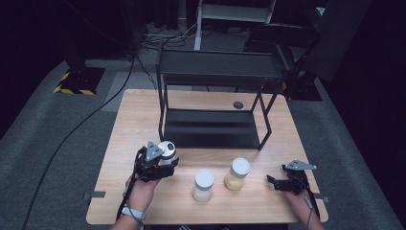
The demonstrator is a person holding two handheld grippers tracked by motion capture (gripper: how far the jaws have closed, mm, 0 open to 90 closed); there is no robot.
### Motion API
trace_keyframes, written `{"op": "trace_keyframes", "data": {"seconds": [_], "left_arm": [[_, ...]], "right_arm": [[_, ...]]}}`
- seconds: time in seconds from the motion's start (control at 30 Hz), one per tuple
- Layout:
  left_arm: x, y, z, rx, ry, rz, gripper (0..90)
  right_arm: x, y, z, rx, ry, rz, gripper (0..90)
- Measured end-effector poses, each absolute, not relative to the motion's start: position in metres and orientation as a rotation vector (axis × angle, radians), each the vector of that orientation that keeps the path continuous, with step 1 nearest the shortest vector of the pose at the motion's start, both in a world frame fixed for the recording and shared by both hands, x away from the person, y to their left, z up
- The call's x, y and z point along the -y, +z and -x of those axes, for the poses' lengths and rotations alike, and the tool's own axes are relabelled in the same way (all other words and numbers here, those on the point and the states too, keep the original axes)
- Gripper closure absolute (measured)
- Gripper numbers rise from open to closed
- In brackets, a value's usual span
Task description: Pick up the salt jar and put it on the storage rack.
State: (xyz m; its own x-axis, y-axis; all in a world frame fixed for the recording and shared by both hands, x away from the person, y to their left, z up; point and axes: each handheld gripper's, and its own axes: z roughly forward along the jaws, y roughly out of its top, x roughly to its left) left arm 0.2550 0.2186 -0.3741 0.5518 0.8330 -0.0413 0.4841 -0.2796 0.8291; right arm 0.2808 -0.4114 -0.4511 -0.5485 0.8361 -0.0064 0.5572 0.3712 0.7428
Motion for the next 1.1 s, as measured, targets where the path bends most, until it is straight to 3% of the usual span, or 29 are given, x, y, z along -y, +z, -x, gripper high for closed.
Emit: {"op": "trace_keyframes", "data": {"seconds": [1.1], "left_arm": [[-0.182,-0.351,-0.323,-1.047,0.575,-1.941,30.6]], "right_arm": [[0.412,-0.451,-0.281,-2.259,0.999,-1.208,12.4]]}}
